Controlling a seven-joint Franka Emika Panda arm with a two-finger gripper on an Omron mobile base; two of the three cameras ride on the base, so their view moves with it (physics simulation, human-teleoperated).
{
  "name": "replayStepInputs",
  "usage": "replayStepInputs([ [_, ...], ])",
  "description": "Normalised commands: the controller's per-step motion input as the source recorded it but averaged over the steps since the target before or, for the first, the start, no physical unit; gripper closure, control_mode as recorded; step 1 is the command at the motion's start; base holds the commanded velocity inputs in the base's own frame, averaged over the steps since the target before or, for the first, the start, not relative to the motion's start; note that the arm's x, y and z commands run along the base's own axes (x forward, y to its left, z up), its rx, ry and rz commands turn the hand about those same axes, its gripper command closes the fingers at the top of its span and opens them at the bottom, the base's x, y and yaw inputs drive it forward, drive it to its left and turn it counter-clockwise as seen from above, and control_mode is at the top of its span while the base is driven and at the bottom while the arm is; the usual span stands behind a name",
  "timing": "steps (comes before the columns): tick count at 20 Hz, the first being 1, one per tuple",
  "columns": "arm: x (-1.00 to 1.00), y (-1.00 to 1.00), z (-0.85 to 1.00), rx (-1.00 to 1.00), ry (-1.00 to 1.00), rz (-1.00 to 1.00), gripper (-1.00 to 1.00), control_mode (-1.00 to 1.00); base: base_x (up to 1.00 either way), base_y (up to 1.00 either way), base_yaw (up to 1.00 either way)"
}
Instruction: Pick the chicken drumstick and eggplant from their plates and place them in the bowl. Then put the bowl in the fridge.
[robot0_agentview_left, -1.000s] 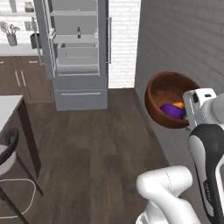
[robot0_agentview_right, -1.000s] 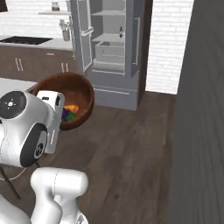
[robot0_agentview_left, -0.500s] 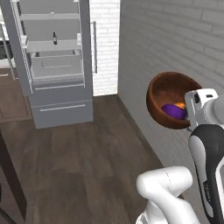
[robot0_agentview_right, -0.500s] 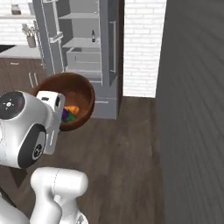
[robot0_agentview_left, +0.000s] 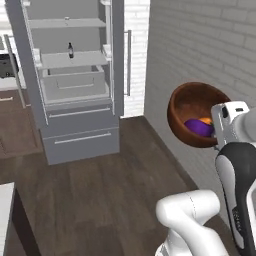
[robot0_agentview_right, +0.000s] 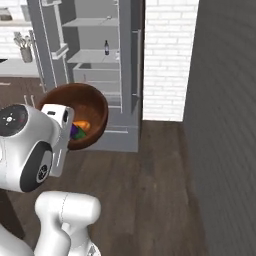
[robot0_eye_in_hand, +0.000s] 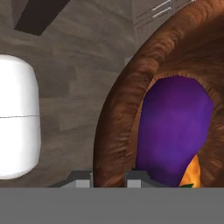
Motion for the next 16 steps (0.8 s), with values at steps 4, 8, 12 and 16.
replayStepInputs([
  [4, 0.0, 0.0, 0.0, 0.0, 0.0, 0.0, 1.0, 1.0, 1.0, 0.4, -0.02],
  [8, 0.0, 0.0, 0.0, 0.0, 0.0, 0.0, 1.0, 1.0, 0.9, 0.67, 0.05],
  [12, 0.0, 0.0, 0.0, 0.0, 0.0, 0.0, 1.0, 1.0, 0.86, 0.71, 0.13],
  [16, 0.0, 0.0, 0.0, 0.0, 0.0, 0.0, 1.0, 1.0, 0.82, 0.54, 0.13],
])
